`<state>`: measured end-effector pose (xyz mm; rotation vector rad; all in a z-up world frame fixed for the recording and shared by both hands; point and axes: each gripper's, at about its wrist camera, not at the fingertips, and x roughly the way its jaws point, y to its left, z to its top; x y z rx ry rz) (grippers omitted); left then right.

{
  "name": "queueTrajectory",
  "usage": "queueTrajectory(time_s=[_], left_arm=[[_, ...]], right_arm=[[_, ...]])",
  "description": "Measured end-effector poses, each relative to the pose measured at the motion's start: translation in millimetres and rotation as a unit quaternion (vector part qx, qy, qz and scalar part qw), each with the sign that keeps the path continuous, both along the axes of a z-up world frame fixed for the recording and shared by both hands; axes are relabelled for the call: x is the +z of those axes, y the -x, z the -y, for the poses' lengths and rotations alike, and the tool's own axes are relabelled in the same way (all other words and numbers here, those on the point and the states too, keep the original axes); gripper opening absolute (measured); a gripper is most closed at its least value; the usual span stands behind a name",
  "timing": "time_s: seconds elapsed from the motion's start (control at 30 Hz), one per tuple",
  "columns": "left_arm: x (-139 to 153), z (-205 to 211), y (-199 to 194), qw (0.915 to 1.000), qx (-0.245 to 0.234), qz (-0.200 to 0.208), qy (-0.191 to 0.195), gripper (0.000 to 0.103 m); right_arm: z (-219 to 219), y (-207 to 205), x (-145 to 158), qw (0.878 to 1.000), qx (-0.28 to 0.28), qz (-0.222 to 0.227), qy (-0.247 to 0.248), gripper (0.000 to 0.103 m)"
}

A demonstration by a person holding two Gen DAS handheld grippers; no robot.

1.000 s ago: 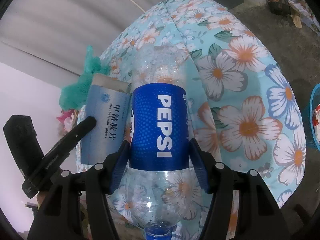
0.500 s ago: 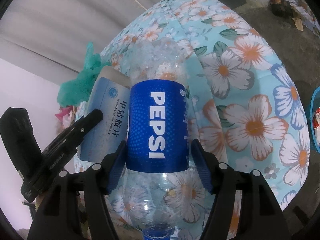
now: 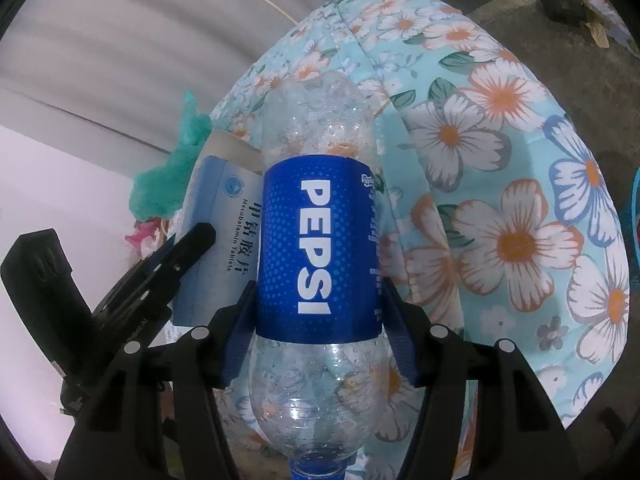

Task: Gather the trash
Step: 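Lift the Pepsi bottle and medicine box off the bed with both tools, then carry bottle and box over the blue wastebasket and open both tools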

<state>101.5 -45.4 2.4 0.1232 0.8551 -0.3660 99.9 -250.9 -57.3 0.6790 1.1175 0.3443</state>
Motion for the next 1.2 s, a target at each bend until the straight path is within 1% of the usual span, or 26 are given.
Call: queueTrajectory(time_s=[0.13, 0.57, 0.87, 1.03, 1.2], left_arm=[[2.1, 1.8, 3.0, 0.9999, -0.003, 0.009, -0.005, 0.028], [15.2, 6.5, 17.3, 0.999, -0.01, 0.039, -0.017, 0.028], [26.6, 10.5, 25.1, 0.998, -0.016, 0.057, -0.019, 0.028], [36.9, 14.8, 33.2, 0.9976, -0.028, 0.063, -0.007, 0.028], [56.1, 30.8, 37.1, 0.995, -0.061, 0.077, 0.017, 0.028]], right_arm=[[0.5, 1.6, 0.7, 1.0, 0.002, 0.0, -0.012, 0.058], [-2.8, 3.0, 11.6, 1.0, -0.001, 0.011, -0.01, 0.058], [-0.5, 12.0, 21.2, 1.0, -0.007, 0.022, -0.012, 0.058], [6.6, 21.7, 29.6, 0.999, -0.013, 0.033, -0.016, 0.058], [30.4, 38.8, 42.1, 0.997, -0.047, 0.052, -0.018, 0.058]])
